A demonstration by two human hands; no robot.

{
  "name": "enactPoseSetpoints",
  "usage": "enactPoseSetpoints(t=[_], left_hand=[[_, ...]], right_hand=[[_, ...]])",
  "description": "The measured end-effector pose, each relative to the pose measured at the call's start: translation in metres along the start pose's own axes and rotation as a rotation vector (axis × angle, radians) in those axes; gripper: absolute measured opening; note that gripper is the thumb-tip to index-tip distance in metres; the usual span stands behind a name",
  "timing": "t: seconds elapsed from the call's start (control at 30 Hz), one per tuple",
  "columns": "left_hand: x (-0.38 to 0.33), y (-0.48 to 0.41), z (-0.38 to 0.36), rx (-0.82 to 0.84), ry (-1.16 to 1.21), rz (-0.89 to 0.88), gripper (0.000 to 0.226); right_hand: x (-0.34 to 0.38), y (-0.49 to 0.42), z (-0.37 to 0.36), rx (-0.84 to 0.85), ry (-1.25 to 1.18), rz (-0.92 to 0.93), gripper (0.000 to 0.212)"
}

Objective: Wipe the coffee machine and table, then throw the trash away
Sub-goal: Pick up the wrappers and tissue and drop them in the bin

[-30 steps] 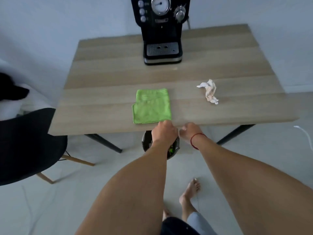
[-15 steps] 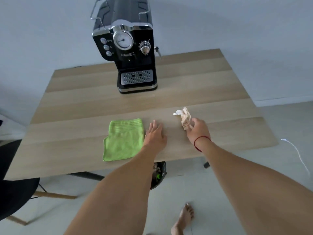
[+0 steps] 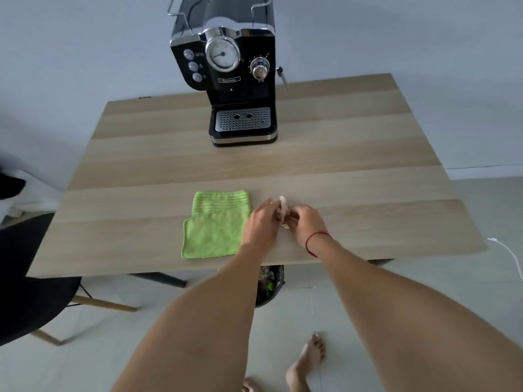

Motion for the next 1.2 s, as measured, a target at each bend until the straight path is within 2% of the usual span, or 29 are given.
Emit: enactPoseSetpoints(t=[0.03, 0.1, 0.23, 0.43, 0.57, 0.7, 0.83, 0.93, 1.03, 1.2], left_hand=[[0.002, 0.000, 0.005, -0.017, -0.008, 0.034, 0.029], [0.008, 0.001, 0.013, -0.035, -0.075, 0.106, 0.020], [0.010, 0.017, 0.044, -0.095, -0.086, 0.157, 0.017], [0.045, 0.073, 0.083, -0.158, -0.044, 0.246, 0.010], [0.098, 0.128, 0.060, -0.059, -0.081, 0.367, 0.011], [0.149, 0.152, 0.022, 0.072, -0.073, 0.538, 0.012], [0.185, 0.139, 0.002, 0.066, 0.021, 0.739, 0.019], [0.211, 0.121, -0.015, 0.080, 0.088, 0.877, 0.025], [0.229, 0.106, -0.034, 0.114, 0.150, 0.958, 0.035], [0.242, 0.093, -0.059, 0.130, 0.173, 1.007, 0.032]], right_hand=[[0.002, 0.001, -0.002, 0.001, -0.019, -0.003, 0.014], [0.003, 0.004, -0.004, 0.001, -0.073, -0.020, 0.012], [0.007, 0.010, -0.005, 0.017, -0.077, -0.023, 0.033], [0.025, 0.018, -0.015, 0.000, 0.082, -0.090, 0.039], [0.030, 0.015, -0.043, 0.063, 0.275, -0.056, 0.045], [0.029, 0.010, -0.060, 0.011, 0.391, 0.011, 0.049], [0.027, 0.009, -0.075, -0.105, 0.396, 0.030, 0.050], [0.023, 0.013, -0.082, -0.170, 0.490, 0.037, 0.051], [0.025, 0.014, -0.083, -0.243, 0.555, 0.062, 0.052], [0.024, 0.013, -0.084, -0.289, 0.591, 0.073, 0.054]])
Point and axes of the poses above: each hand's wrist, its own y-axis away from the middle knuckle, its own z-axis out of the back of the hand, x = y × z, the point moved 9 cm from there along -y, towards the middle knuckle, and after that the axes turned 8 degrees about z, right-handed, at the moved point
